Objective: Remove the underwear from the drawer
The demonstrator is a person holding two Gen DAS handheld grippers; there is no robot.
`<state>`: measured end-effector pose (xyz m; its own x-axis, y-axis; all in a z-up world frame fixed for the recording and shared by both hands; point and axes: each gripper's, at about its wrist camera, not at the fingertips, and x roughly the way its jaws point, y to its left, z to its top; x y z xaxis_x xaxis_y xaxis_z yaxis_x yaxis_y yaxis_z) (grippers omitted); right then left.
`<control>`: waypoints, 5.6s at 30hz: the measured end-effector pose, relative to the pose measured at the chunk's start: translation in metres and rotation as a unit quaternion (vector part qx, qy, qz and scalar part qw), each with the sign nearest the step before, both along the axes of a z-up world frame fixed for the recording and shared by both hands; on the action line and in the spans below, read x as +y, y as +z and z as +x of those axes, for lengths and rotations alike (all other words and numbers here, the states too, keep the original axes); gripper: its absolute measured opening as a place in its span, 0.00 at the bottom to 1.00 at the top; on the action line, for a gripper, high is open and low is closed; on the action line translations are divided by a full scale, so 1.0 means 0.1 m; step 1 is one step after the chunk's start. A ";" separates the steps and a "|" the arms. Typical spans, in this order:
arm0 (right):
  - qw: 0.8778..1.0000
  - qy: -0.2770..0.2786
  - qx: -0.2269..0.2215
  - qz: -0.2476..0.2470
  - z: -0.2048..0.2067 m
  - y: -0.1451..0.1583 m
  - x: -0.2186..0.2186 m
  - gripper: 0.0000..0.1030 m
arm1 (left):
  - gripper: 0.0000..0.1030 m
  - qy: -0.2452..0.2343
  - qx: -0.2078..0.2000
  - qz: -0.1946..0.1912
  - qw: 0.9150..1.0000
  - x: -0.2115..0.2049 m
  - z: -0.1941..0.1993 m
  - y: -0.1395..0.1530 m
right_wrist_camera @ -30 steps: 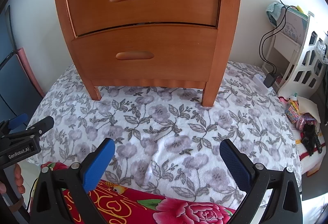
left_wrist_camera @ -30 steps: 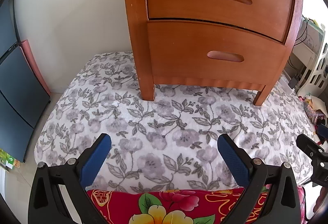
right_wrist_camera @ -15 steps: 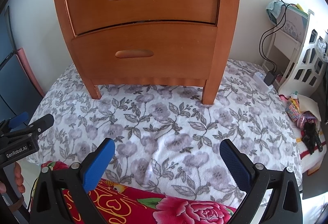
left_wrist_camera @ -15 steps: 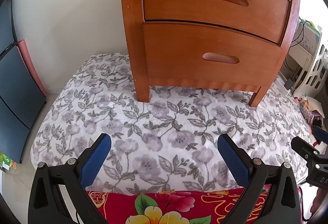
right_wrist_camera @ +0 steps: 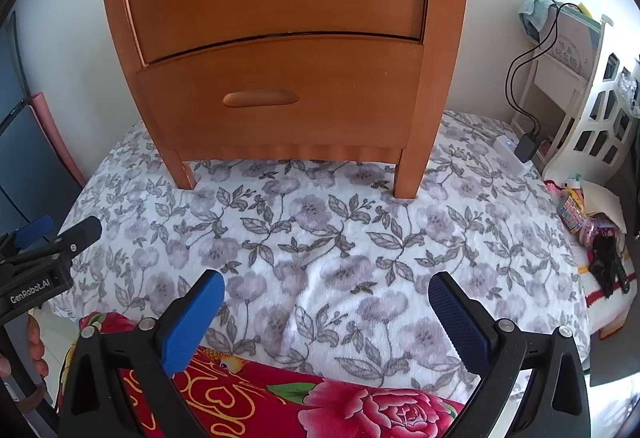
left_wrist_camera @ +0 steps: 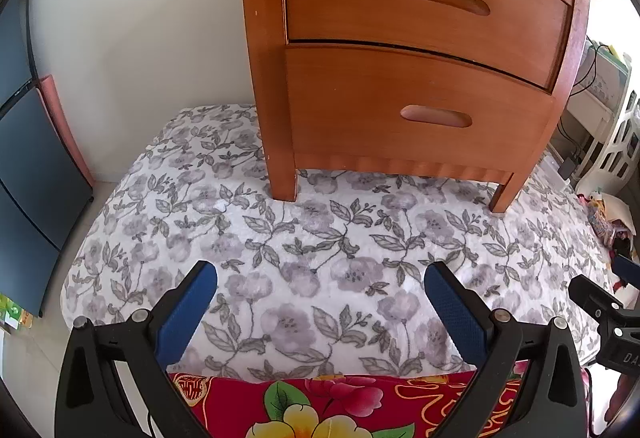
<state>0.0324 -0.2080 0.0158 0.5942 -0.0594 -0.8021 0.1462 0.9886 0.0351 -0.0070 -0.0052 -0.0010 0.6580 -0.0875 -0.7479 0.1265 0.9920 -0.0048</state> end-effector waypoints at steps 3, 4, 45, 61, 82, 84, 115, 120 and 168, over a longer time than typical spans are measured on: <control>1.000 0.000 0.000 0.001 0.00 0.00 0.00 1.00 | 1.00 0.000 0.002 -0.007 1.000 0.01 0.00 -0.01; 1.000 0.000 0.000 0.001 0.00 0.00 0.00 1.00 | 1.00 0.000 0.002 -0.008 1.000 0.02 0.00 -0.01; 0.996 -0.066 0.034 0.042 0.13 -0.36 -0.66 1.00 | 1.00 -0.231 -0.019 0.266 0.936 -1.66 1.74 0.27; 0.992 -0.090 0.048 0.068 0.18 -0.50 -0.81 1.00 | 0.99 -0.208 -0.037 0.343 0.916 -1.92 1.80 0.11; 0.990 -0.104 0.054 0.081 0.16 -0.54 -0.84 1.00 | 0.73 -0.208 -0.102 0.425 0.875 -1.97 1.58 -0.03; 0.989 -0.106 0.055 0.084 0.16 -0.56 -0.85 1.00 | 0.73 -0.207 -0.103 0.424 0.876 -1.97 1.56 -0.02; 0.985 -0.111 0.074 0.108 0.17 -0.65 -0.84 1.00 | 0.69 -0.217 -0.199 0.529 0.796 -1.95 1.21 -0.67; 0.986 -0.108 0.077 0.098 0.18 -0.66 -0.82 1.00 | 0.69 -0.224 -0.201 0.527 0.795 -1.86 1.13 -0.71; 0.989 -0.109 0.064 0.070 -0.16 -0.36 -0.77 1.00 | 0.73 -0.333 -0.124 0.451 0.819 -1.99 1.67 0.16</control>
